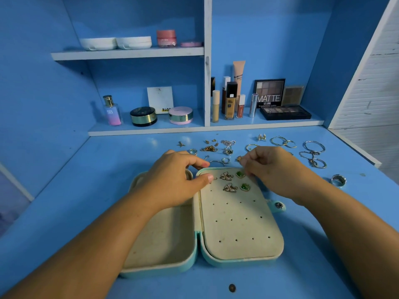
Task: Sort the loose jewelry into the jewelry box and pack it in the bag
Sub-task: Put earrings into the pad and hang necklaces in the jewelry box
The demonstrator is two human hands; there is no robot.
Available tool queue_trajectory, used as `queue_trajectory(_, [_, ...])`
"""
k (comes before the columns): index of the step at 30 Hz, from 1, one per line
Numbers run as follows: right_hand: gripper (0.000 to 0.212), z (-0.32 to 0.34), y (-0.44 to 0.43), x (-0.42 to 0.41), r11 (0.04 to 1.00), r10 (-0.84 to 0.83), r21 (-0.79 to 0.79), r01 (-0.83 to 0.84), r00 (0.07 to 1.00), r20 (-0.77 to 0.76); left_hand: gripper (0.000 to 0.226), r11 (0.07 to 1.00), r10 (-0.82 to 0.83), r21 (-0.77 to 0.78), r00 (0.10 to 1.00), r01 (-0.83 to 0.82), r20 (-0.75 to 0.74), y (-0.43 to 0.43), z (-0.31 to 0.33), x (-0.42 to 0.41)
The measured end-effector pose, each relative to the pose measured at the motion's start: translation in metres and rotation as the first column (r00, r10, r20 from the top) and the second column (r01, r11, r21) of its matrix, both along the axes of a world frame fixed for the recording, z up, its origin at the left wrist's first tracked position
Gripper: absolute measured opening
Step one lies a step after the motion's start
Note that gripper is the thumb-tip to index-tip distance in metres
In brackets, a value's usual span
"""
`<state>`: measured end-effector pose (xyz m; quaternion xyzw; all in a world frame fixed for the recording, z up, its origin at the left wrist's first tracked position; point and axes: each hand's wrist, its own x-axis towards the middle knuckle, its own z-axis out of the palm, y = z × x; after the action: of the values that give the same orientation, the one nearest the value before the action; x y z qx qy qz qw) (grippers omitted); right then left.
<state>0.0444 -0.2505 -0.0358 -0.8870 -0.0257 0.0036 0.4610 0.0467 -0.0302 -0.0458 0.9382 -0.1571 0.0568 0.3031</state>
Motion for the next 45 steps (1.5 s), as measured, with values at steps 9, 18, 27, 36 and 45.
queue_trajectory(9, [0.015,0.007,0.000,0.001,0.940,-0.079,0.337,0.057,0.996,0.051,0.026,0.999,-0.047,-0.028,0.991,0.043,-0.127,0.000,-0.001,0.004])
queue_trajectory(18, [0.012,0.017,0.009,-0.009,0.543,0.137,0.817,-0.195,0.980,0.143,0.037,0.960,-0.189,-0.238,0.966,0.144,-0.177,0.008,0.005,0.012])
queue_trajectory(27, [0.014,0.005,0.016,-0.008,0.659,0.203,0.691,-0.296,0.955,0.215,0.029,0.940,-0.220,-0.299,0.962,0.165,-0.161,0.021,0.005,0.021])
queue_trajectory(36, [0.003,-0.011,0.012,-0.006,0.888,0.393,-0.388,-0.248,0.848,0.356,0.019,0.918,-0.298,-0.306,0.948,0.253,-0.110,0.027,0.018,0.015])
queue_trajectory(45, [0.011,-0.011,0.003,0.000,0.767,0.487,-0.589,-0.252,0.828,0.279,0.024,0.921,-0.263,-0.324,0.960,0.218,-0.100,0.027,0.010,0.017])
